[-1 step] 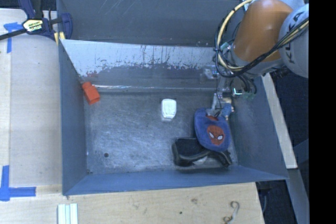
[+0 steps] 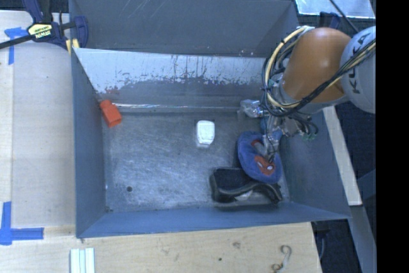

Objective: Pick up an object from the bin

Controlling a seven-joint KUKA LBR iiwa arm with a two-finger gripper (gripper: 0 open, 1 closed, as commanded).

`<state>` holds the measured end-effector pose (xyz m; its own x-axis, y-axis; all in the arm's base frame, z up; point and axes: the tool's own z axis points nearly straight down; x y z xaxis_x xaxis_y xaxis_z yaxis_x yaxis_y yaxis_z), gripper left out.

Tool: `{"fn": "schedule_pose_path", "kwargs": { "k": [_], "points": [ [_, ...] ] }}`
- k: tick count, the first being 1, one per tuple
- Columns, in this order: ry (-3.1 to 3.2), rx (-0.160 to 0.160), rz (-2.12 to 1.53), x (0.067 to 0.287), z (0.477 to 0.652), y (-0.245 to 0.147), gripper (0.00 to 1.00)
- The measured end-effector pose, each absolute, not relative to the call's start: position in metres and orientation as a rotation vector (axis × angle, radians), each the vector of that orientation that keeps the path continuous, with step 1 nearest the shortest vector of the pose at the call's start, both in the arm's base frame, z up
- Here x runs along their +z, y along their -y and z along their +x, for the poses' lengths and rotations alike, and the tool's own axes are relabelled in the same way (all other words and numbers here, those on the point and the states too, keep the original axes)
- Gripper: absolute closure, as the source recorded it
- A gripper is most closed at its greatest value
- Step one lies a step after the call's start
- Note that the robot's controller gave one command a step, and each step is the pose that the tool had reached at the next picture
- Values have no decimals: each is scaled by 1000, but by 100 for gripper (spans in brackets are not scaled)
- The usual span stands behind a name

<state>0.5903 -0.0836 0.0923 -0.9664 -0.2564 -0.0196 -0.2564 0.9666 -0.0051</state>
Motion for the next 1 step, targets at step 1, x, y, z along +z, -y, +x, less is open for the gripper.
{"fn": "schedule_pose_path", "kwargs": {
  "k": [1],
  "points": [
    [-2979,-18,-847,88,576,77,0]
  ]
}}
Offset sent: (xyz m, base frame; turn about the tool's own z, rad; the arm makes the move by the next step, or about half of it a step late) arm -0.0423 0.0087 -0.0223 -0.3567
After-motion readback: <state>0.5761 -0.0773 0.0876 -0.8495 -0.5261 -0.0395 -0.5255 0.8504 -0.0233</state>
